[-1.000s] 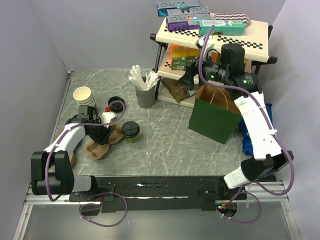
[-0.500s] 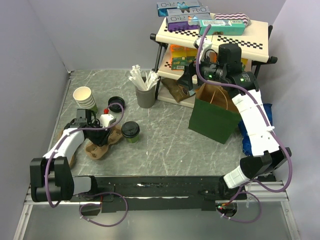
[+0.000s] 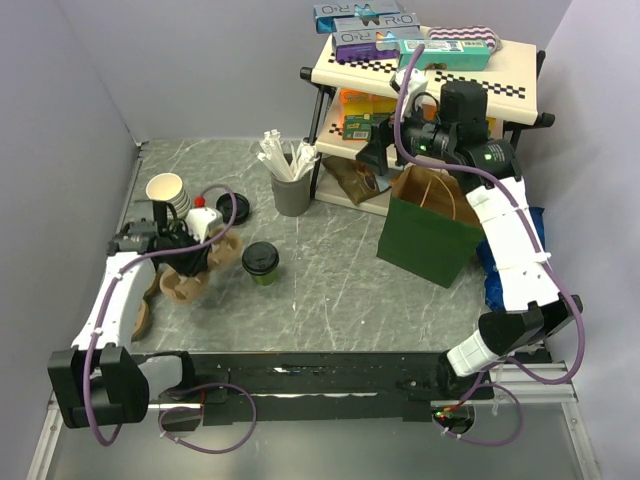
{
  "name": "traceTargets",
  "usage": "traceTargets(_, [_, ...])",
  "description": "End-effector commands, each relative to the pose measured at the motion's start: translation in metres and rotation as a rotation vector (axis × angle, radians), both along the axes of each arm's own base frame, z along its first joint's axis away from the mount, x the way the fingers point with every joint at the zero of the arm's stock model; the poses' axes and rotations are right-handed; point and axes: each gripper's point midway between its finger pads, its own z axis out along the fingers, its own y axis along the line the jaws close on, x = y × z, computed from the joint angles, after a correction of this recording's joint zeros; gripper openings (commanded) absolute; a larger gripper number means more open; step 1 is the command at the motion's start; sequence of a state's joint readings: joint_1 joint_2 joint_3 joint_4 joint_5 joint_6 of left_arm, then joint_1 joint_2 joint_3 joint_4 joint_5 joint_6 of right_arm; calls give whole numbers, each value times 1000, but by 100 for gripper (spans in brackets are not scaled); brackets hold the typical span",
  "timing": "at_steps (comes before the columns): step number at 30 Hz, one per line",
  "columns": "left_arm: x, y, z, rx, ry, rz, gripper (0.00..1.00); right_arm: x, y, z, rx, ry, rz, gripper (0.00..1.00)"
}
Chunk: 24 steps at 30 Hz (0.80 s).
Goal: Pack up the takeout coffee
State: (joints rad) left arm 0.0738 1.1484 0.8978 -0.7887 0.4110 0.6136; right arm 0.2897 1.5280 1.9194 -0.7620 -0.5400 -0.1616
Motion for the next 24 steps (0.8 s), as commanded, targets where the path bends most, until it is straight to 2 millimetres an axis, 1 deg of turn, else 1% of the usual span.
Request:
traceTargets(1, [2, -3, 44, -18, -46, -4, 1, 11, -37, 31, -78, -127, -133, 93])
traceTargets(2, [10, -3, 61, -21, -87, -2, 1, 13, -47, 32, -93, -133, -161, 92])
traceTargets(3, [14, -4, 70, -33, -104, 2, 1, 15, -58, 35, -109, -141, -197, 91])
traceTargets(4, [19, -4, 78, -39, -114, 11, 1, 16, -77, 46, -125, -164, -245, 90])
traceTargets(5, [28, -7, 100, -56, -163, 12, 1, 14, -88, 48, -156, -174, -270, 89])
traceTargets(6, [32, -8, 110, -73, -174, 20, 1, 14, -100, 53, -172, -188, -300, 89])
traceTargets(7, [36, -10, 113, -83, -161, 20, 1, 12, -113, 66, -186, -225, -327, 88])
traceTargets(8, [43, -12, 132, -97, -198, 10, 1, 10, -132, 66, -210, -216, -365, 87])
traceTargets(9, [47, -14, 139, -105, -206, 8, 1, 9, -141, 68, -234, -220, -381, 86])
traceTargets(10, [52, -15, 140, -116, -199, 2, 1, 7, -149, 76, -270, -251, -389, 86])
traceTargets(11, [55, -18, 153, -131, -222, -13, 1, 2, -157, 69, -297, -215, -392, 86])
traceTargets(12, [59, -21, 155, -141, -225, -25, 1, -1, -159, 68, -315, -211, -379, 86])
traceTargets(13, [61, -22, 164, -152, -247, -34, 1, -6, -159, 60, -364, -204, -341, 86])
traceTargets(14, [63, -26, 168, -164, -260, -44, 1, -10, -160, 52, -390, -182, -323, 86])
traceTargets(15, [64, -31, 172, -191, -268, -63, 1, -17, -168, 33, -420, -122, -324, 86])
traceTargets(16, [65, -34, 177, -205, -281, -72, 1, -19, -176, 23, -445, -98, -330, 86])
traceTargets(17, [69, -39, 182, -220, -306, -86, 1, -21, -189, 14, -453, -69, -364, 86])
traceTargets(18, [68, -44, 187, -252, -310, -94, 1, -23, -197, -1, -455, -27, -375, 86])
traceTargets(19, [68, -49, 190, -272, -315, -107, 1, -25, -203, -7, -453, -1, -388, 86])
traceTargets(20, [69, -52, 193, -287, -323, -118, 1, -26, -206, -14, -446, 27, -381, 85])
traceTargets(21, [69, -58, 198, -312, -331, -130, 1, -24, -217, -23, -446, 65, -397, 84])
traceTargets(22, [70, -62, 201, -322, -340, -144, 1, -29, -219, -32, -460, 105, -381, 83])
traceTargets(23, [69, -65, 204, -334, -346, -154, 1, -29, -222, -37, -468, 123, -377, 82])
traceTargets(24, [69, -69, 207, -350, -350, -165, 1, -28, -226, -46, -482, 151, -373, 82])
